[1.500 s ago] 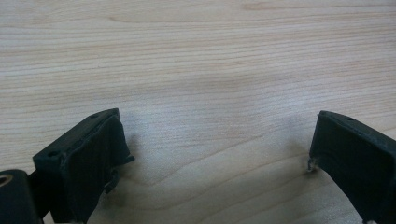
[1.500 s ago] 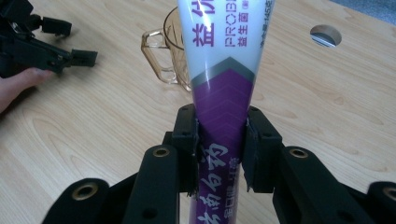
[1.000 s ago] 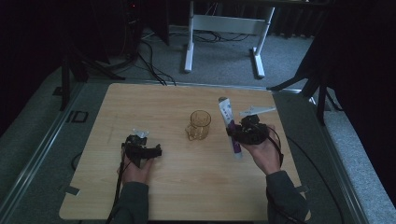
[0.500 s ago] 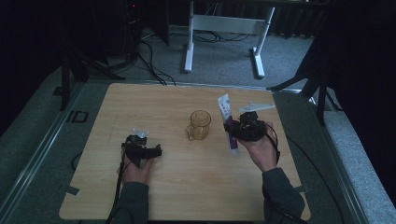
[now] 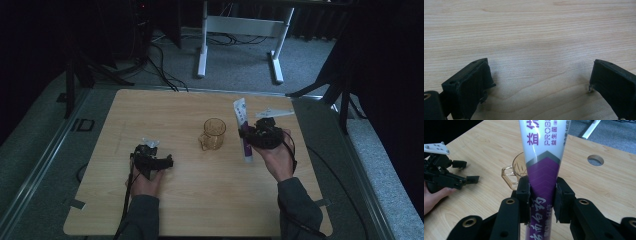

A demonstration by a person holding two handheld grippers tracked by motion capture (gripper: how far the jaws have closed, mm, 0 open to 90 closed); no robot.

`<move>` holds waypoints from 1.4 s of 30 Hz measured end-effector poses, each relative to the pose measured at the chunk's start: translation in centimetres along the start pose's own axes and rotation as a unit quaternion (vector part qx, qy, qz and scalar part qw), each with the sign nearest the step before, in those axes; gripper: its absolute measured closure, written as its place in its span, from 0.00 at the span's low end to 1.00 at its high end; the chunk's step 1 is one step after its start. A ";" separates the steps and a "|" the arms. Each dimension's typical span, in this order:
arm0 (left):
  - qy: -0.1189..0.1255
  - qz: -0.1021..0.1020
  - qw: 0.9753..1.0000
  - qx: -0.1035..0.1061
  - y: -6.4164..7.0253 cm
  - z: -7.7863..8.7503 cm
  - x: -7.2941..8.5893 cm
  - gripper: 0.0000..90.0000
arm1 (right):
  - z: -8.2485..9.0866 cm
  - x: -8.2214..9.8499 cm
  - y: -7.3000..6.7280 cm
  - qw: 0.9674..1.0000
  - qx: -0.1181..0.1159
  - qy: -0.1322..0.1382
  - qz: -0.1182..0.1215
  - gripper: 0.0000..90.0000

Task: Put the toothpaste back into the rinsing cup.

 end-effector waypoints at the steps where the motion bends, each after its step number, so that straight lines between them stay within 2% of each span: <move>1: 0.000 0.000 1.000 0.000 0.0 0.0 0.0 0.03 | 0.0 0.0 0.0 1.000 0.000 0.000 -0.001 0.78; 6: 0.000 0.000 1.000 0.000 0.0 0.0 0.0 0.03 | -0.1 -0.2 0.1 1.000 0.002 0.005 -0.004 0.78; 17: 0.000 0.000 1.000 0.000 0.0 0.0 0.0 0.03 | -0.7 -0.9 0.3 0.999 0.006 0.038 -0.013 0.78; 29: 0.000 0.000 1.000 0.000 0.0 0.0 0.0 0.03 | -1.8 -1.3 0.4 0.999 0.010 0.048 -0.022 0.78; 42: 0.000 -0.001 1.000 0.000 0.0 0.0 0.0 0.03 | -2.1 -1.8 0.5 0.998 0.005 0.063 -0.030 0.78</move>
Point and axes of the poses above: each handheld gripper's, and its own axes: z roughly backward along the jaws, x roughly out of its underside, y roughly to its right, the point moved 9 cm from there along -z, roughly forward along the jaws, and after that the axes turned 6 degrees about x, right-handed, at the moved point
